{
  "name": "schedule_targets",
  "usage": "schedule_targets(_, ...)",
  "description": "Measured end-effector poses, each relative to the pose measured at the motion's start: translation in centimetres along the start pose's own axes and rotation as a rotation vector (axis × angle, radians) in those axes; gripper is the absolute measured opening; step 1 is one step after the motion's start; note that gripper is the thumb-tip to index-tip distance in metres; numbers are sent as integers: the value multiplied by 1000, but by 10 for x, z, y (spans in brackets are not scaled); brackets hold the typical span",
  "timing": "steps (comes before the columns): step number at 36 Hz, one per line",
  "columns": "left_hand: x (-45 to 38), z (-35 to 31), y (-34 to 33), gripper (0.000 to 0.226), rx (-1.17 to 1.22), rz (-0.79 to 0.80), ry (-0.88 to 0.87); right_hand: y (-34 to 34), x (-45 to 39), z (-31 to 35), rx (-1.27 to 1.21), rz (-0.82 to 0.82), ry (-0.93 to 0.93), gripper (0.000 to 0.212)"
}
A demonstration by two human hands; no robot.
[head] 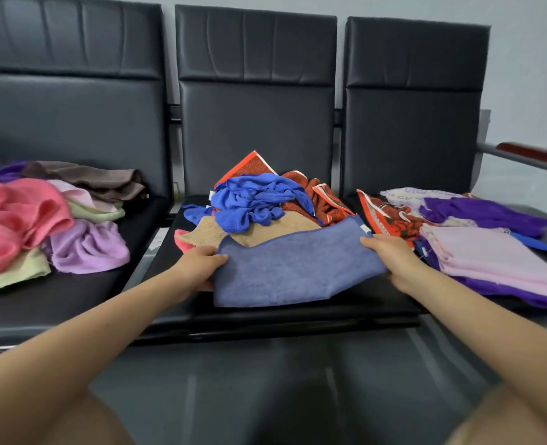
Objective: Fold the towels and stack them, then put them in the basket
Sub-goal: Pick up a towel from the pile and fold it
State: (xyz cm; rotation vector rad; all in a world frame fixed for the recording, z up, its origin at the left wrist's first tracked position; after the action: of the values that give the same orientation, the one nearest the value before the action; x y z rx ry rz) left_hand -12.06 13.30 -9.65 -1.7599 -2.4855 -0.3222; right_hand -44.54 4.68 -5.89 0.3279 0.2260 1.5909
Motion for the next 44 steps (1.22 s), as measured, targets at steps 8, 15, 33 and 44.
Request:
schedule_targets(8,-2,-7,5,15,1,-47,13,-24,6,30,-42,20,98,15)
schedule_targets(15,-3,-29,11,19,-108,-222,-171,-91,33,40,-39,389,219,20)
schedule_targets(33,-10,-27,-68,21,-280,19,-34,-85,8,-2,378,210,219,19)
schedule_targets(44,-5,-41,-29,16,-232,-121,-152,-99,6,9,349,248,239,17)
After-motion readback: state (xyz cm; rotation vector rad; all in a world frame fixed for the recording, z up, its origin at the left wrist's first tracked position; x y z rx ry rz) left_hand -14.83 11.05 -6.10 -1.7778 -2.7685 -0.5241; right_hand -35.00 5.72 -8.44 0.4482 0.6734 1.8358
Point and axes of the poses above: each hand's wrist, its own x-axis away from the middle knuckle, its own y-axis out of the back of the hand, z = x × y, the point moved 4 cm from there along -x, towards the middle knuckle, and after that the axes turned 11 degrees about x, right-handed, at the moved point
